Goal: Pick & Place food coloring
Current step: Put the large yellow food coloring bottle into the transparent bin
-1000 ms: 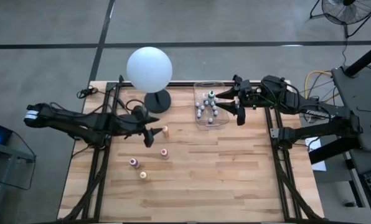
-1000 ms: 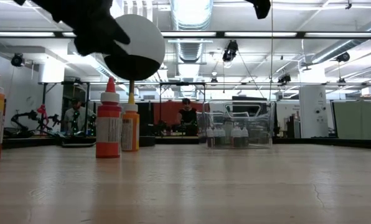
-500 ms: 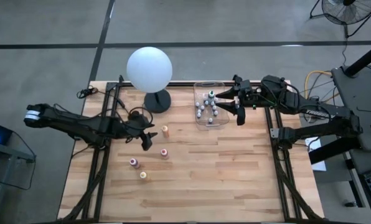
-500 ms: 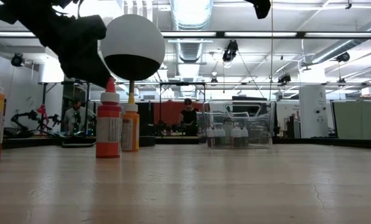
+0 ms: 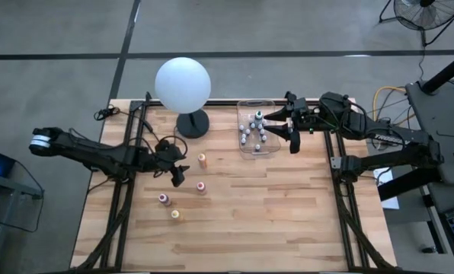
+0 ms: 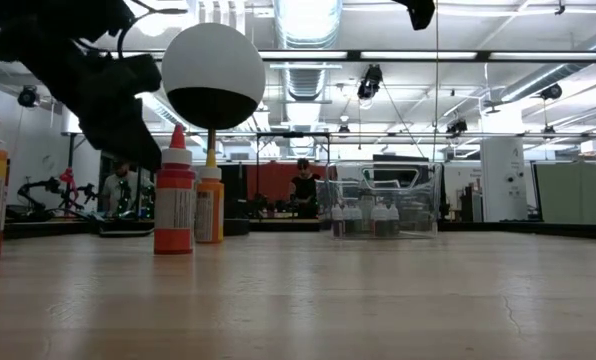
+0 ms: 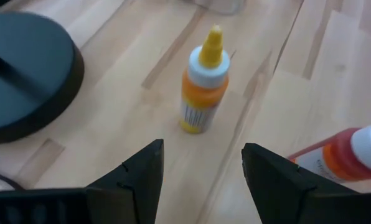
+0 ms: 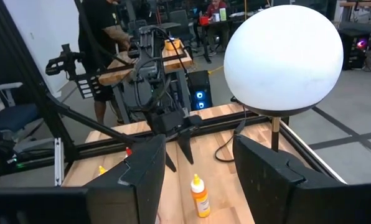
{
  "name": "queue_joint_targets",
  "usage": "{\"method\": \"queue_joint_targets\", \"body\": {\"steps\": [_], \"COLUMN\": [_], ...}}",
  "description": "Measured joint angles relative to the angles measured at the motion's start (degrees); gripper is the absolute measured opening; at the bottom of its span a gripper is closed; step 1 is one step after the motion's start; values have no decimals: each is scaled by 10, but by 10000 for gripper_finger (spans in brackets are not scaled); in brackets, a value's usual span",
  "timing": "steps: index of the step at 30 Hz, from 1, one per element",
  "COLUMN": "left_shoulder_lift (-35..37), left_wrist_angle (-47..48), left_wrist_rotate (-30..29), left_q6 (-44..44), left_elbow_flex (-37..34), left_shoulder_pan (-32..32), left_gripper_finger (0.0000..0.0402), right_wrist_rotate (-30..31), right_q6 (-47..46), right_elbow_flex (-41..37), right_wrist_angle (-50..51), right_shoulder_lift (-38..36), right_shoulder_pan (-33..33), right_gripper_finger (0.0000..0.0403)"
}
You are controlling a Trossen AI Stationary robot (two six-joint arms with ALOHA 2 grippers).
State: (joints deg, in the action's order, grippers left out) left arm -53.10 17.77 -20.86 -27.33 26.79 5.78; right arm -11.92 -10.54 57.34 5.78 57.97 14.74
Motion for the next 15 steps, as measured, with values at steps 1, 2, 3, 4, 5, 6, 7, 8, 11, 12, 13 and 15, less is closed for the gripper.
{"method": "queue_joint_targets", "body": {"steps": [1, 2, 3, 4, 5, 6, 7, 8, 11, 12, 13, 15], "left_shoulder_lift": [0, 0, 0, 0, 0, 0, 0, -5, -22, -28, -35, -45], "left_wrist_angle": [-4, -11, -18, -26, -35, -45, -50, -53, -54, -59, -66, -72], "left_wrist_rotate": [0, -1, -2, -2, -2, -2, -2, -4, -11, -12, -12, -12], "left_q6": [-4, -7, -9, -8, -4, 5, 13, 22, 38, 42, 43, 46], "left_elbow_flex": [-6, -11, -16, -20, -24, -27, -28, -28, -28, -28, -28, -28], "left_shoulder_pan": [0, 0, 0, 0, 0, 0, -1, -2, -10, -13, -16, -20], "left_gripper_finger": [188, 188, 188, 188, 188, 188, 188, 188, 188, 188, 188, 188], "right_wrist_rotate": [0, 0, 0, 0, 0, 0, 0, 0, 0, 0, 0, 0], "right_q6": [0, 0, 1, 2, 2, 2, 2, 2, 2, 2, 2, 2], "right_elbow_flex": [0, 0, 0, 0, 0, 0, 0, 0, 0, 0, 0, 0], "right_wrist_angle": [0, 0, 0, 0, 0, 0, 0, 0, 0, 0, 0, 0], "right_shoulder_lift": [0, 0, 0, 0, 0, 0, 0, 0, 0, 0, 0, 0], "right_shoulder_pan": [0, 0, 0, 0, 0, 0, 0, 0, 0, 0, 0, 0], "right_gripper_finger": [178, 178, 178, 178, 178, 178, 178, 178, 178, 178, 178, 178]}}
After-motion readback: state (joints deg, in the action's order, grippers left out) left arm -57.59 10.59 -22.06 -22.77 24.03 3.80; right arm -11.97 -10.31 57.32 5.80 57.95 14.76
